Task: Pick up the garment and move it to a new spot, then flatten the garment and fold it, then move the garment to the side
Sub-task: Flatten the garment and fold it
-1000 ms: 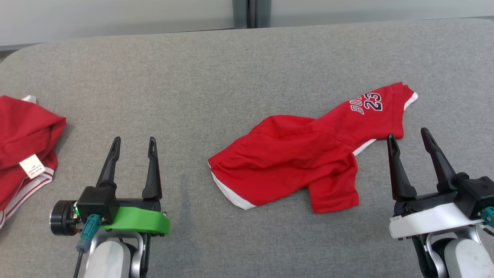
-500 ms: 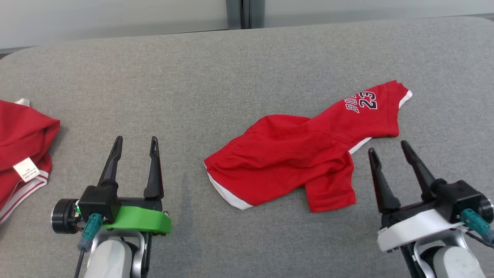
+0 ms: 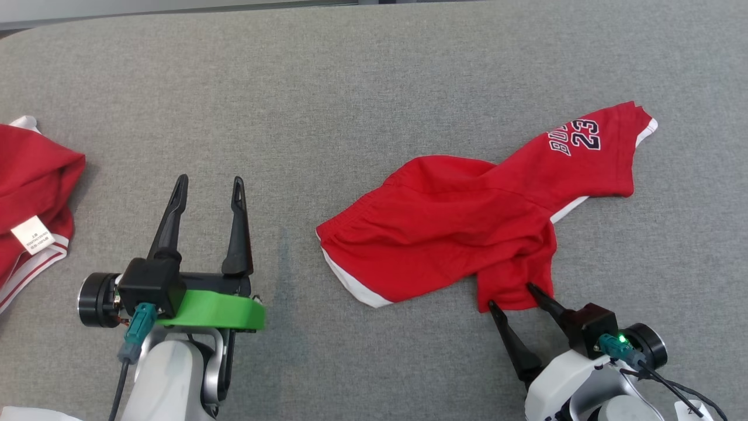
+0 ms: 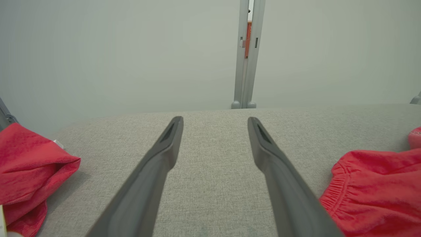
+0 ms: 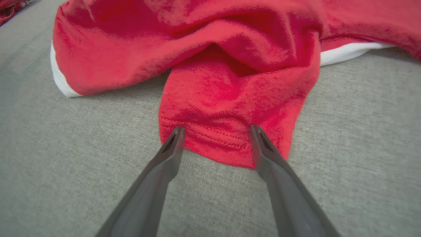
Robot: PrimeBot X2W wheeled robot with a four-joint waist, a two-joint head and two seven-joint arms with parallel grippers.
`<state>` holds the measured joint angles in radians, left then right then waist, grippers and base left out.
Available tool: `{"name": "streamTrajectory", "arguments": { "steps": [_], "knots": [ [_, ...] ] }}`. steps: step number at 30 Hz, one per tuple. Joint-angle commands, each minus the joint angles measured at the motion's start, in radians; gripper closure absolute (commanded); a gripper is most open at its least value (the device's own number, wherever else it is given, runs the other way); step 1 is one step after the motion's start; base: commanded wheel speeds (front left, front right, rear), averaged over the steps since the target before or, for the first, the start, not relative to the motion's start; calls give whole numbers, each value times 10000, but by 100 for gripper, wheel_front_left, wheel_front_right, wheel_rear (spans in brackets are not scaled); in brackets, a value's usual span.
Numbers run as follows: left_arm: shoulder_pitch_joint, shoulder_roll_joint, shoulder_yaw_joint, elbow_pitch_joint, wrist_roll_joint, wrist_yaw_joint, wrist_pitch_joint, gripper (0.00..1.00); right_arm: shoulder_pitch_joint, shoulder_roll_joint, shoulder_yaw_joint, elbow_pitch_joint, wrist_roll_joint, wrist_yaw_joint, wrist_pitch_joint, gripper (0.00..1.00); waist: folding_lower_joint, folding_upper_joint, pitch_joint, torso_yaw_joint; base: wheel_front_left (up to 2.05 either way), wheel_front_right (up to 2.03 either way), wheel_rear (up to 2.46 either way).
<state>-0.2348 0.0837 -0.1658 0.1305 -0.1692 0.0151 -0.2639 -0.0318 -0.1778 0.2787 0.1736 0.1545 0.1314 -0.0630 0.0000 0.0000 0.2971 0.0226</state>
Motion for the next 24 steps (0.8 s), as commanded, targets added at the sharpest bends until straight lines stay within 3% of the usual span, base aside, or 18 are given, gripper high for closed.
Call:
{"name": "streamTrajectory", "arguments": {
  "steps": [1, 2, 4, 5, 15, 24],
  "knots": [
    [-131, 15, -11, -23, 47, 25, -4, 0, -149, -73, 133, 204, -23, -14, -4, 0, 0, 0, 95, 68, 0, 0, 0],
    [-152, 4, -17, -24, 47, 24, -4, 0, -219, -126, 203, 347, -6, -14, -24, 0, 0, 0, 114, 77, 0, 0, 0],
    [-189, -2, -19, -28, 64, 32, -5, 0, -338, -212, 377, 617, 1, -14, 7, 88, 0, 0, 137, 83, 0, 0, 0],
    [-193, -3, -10, -39, 73, 41, -5, 0, -375, -236, 454, 718, -4, -14, -32, 100, 0, 0, 133, 77, 0, 0, 0],
    [18, 86, 151, -112, 110, 91, -5, 0, -514, -549, 336, -861, 533, -14, -1435, 100, 0, 0, -65, -167, 0, 0, 0],
    [-76, 42, 90, -230, 157, 54, -5, 0, -1426, -915, -734, -2280, 627, -14, -1462, 100, 0, 0, 75, -99, 0, 0, 0]
  ]
}}
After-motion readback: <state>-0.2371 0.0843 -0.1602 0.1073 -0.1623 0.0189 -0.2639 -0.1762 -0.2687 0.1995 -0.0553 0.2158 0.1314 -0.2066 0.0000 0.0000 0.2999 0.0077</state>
